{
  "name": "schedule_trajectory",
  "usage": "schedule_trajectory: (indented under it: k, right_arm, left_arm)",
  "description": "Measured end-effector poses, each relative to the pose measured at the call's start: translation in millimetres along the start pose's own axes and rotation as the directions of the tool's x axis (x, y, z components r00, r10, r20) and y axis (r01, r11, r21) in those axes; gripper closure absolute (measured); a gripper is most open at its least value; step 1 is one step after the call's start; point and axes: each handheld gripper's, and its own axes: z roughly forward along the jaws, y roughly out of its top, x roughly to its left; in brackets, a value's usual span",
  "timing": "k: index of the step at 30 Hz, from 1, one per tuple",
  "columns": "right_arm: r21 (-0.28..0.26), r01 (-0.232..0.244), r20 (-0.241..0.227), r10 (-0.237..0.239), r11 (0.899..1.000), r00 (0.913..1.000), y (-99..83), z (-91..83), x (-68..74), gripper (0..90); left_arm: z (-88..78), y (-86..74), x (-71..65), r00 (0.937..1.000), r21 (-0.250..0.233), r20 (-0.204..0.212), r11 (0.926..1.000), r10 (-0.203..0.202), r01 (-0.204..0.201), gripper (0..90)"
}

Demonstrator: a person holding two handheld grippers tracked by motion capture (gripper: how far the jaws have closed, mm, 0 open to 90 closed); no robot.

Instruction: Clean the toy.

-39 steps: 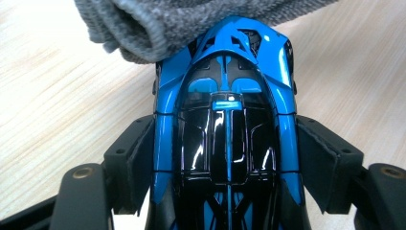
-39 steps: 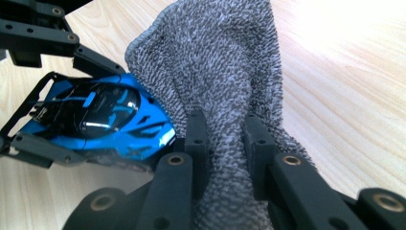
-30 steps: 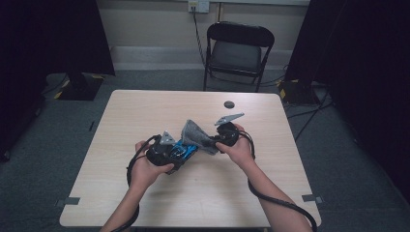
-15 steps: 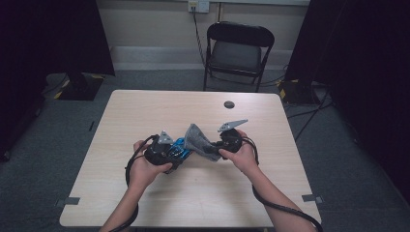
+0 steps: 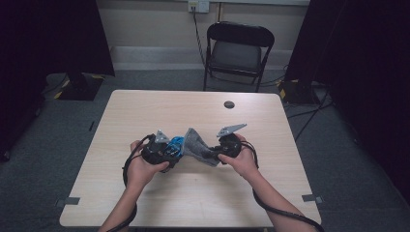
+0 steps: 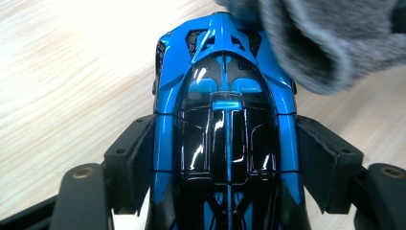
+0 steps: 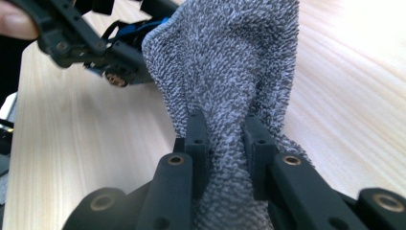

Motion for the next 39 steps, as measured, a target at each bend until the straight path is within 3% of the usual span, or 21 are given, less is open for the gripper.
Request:
schedule_trajectory:
  k: [4,6,8,10,16,20,26,31,39]
  right_arm:
    - [0.000,0.006,0.004,-0.006,1.000,1.0000,-1.2,-2.2,1.3,75.9]
    - [-0.016,0.000,0.033,0.000,1.000,0.9994,-1.6,-7.0,-2.2,75.9]
    - [-0.039,-0.033,0.068,0.036,0.999,0.9970,-2.7,-13.5,-9.7,76.0]
    - [-0.046,-0.051,0.122,0.056,0.998,0.9910,-3.8,-19.3,-18.5,76.1]
    - [-0.052,-0.122,0.210,0.130,0.991,0.9690,-7.8,-23.5,-36.7,76.1]
    - [-0.038,-0.122,0.220,0.127,0.992,0.9673,-5.9,-14.2,-35.1,76.1]
    - [-0.007,-0.084,0.189,0.084,0.996,0.9784,4.3,6.7,-18.7,76.1]
    - [-0.009,-0.044,0.137,0.045,0.999,0.9895,12.3,19.1,-3.5,76.1]
    - [0.009,0.001,0.081,-0.001,1.000,0.9967,14.7,30.6,9.2,76.2]
  left_arm:
    - [-2.1,-1.4,3.1,0.9998,-0.007,0.004,0.9998,-0.020,0.020,28.6]
    - [-4.1,-1.0,4.2,0.9996,-0.013,0.004,0.9996,-0.027,0.027,28.6]
    - [-5.9,-0.3,4.9,0.9993,-0.022,0.011,0.9991,-0.036,0.036,28.6]
    - [-7.4,0.9,5.1,0.9994,-0.028,0.014,0.9990,-0.033,0.033,28.6]
    - [-11.1,7.7,0.6,0.9994,-0.050,0.023,0.9984,-0.026,0.028,28.6]
    - [-14.7,12.6,-2.8,0.9995,-0.066,0.028,0.9977,-0.015,0.017,28.6]
    - [-19.9,16.7,-4.3,0.9993,-0.078,0.036,0.9969,-0.009,0.012,28.6]
    - [-18.1,13.2,-2.0,0.9989,-0.075,0.035,0.9966,-0.032,0.034,28.5]
    - [-17.4,15.2,-0.7,0.9984,-0.077,0.041,0.9962,-0.039,0.042,28.5]
